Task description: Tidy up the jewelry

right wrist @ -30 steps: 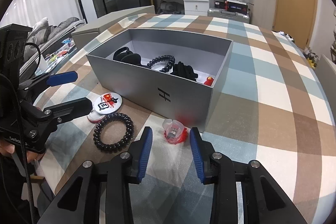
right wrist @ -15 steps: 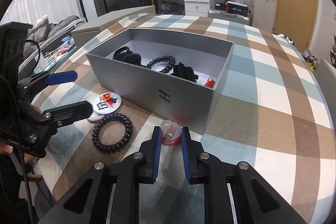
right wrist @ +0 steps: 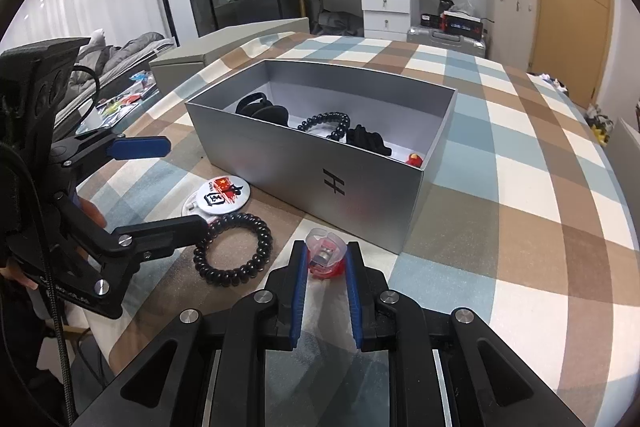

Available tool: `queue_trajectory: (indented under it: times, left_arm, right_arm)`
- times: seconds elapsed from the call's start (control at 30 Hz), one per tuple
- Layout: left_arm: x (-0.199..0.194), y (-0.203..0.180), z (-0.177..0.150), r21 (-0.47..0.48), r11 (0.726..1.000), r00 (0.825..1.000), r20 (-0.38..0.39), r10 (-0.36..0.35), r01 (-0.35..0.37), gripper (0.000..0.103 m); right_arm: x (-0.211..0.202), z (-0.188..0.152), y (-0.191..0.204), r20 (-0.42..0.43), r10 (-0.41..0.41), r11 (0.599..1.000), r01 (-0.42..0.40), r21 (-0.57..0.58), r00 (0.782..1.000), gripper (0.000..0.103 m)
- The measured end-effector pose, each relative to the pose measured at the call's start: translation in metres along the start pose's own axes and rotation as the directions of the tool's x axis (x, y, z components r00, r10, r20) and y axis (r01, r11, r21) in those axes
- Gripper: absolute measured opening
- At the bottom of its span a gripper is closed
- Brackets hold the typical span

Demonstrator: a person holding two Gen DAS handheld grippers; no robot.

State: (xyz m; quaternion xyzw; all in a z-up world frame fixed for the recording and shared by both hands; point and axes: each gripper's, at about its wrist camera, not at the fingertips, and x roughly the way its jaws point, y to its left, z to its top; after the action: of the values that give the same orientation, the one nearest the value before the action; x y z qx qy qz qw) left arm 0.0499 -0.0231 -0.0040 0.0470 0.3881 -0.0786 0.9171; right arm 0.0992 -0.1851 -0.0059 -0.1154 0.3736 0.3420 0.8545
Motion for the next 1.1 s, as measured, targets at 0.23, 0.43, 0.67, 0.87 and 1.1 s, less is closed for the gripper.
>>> queue_trajectory:
  times: [0.23, 0.43, 0.67, 0.87, 1.1]
  left_arm:
    - [0.007, 0.005, 0.0, -0.028, 0.999, 0.998, -0.045, -0.036, 0.034, 0.058]
    - [0.006, 0.002, 0.0, -0.013, 0.999, 0.998, -0.043, -0.041, 0.041, 0.056]
    - [0.008, -0.01, 0.001, 0.05, 0.998, 0.997, -0.06, -0.038, 0.041, 0.055]
    - [0.008, -0.009, 0.002, 0.064, 0.998, 0.997, -0.072, -0.023, 0.028, 0.045]
    - [0.004, 0.003, -0.001, 0.02, 1.0, 0.998, -0.068, -0.004, 0.005, 0.045]
  right_arm:
    - [-0.001, -0.001, 0.001, 0.002, 0.005, 1.0, -0.005, -0.003, 1.0, 0.017]
    - [0.0, -0.001, 0.002, 0.001, 0.004, 1.0, -0.004, -0.002, 1.0, 0.018]
    - [-0.001, -0.001, 0.002, 0.0, 0.006, 1.0, -0.006, 0.001, 1.0, 0.018]
    - [-0.001, -0.001, 0.001, 0.002, 0.007, 1.0, -0.007, 0.004, 1.0, 0.018]
    - [-0.001, -0.002, 0.0, 0.002, 0.009, 1.0, -0.009, 0.005, 1.0, 0.018]
